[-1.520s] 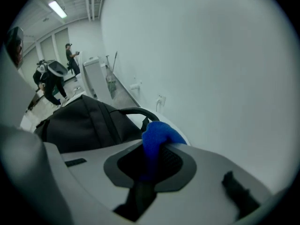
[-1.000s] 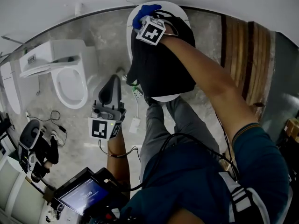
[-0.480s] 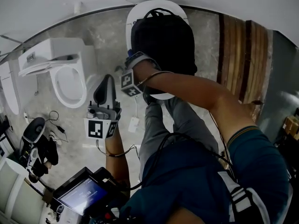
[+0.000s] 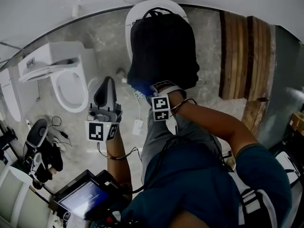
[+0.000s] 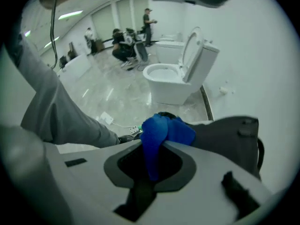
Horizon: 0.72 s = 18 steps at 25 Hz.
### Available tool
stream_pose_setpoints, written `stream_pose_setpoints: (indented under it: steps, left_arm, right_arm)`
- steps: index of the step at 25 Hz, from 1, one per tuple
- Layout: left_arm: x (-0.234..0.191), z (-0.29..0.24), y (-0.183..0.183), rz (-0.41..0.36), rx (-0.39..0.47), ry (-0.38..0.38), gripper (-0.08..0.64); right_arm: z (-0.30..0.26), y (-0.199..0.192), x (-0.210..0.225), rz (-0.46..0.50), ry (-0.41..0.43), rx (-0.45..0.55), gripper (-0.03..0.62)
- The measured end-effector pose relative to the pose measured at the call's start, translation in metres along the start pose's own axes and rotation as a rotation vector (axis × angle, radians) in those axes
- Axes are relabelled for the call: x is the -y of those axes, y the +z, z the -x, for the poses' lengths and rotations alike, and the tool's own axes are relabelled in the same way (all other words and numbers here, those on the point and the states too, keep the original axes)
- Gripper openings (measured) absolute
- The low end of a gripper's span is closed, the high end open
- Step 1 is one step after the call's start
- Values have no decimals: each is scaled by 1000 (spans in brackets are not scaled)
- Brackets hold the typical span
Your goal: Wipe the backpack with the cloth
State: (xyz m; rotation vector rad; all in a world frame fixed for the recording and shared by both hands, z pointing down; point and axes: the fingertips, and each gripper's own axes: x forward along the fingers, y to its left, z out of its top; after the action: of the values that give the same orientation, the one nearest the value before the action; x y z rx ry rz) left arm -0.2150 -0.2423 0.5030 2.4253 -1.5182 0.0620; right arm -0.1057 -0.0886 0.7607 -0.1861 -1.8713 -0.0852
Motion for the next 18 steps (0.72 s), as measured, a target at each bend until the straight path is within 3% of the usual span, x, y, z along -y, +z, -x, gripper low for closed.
stream_pose_setpoints:
  steps: [5,8,10,13,16,18]
  left_arm:
    - [8,-10,1,0,-5,-35,5]
    - [12,-18,4,-2,-9,-55,5]
    - [15,-24,6,-6,-9,-68,5]
    - [20,-30,8,-15,-8,-75,5]
    - [23,-30,9,-17,-8,-75,5]
    - [22,-30,9,-21,-10,-68,5]
  right_arm:
    - [22,-91,-14,-509,13,46,51]
    - [41,-154,0,-887,-56,134,51]
    - [57,-186,25,-1070,-146,241,51]
    - [79,-208,68,-1156,-266,393,51]
    - [97,-208,114,-1119,-364,478,51]
    - [100,-203,147,-1106,-386,503,51]
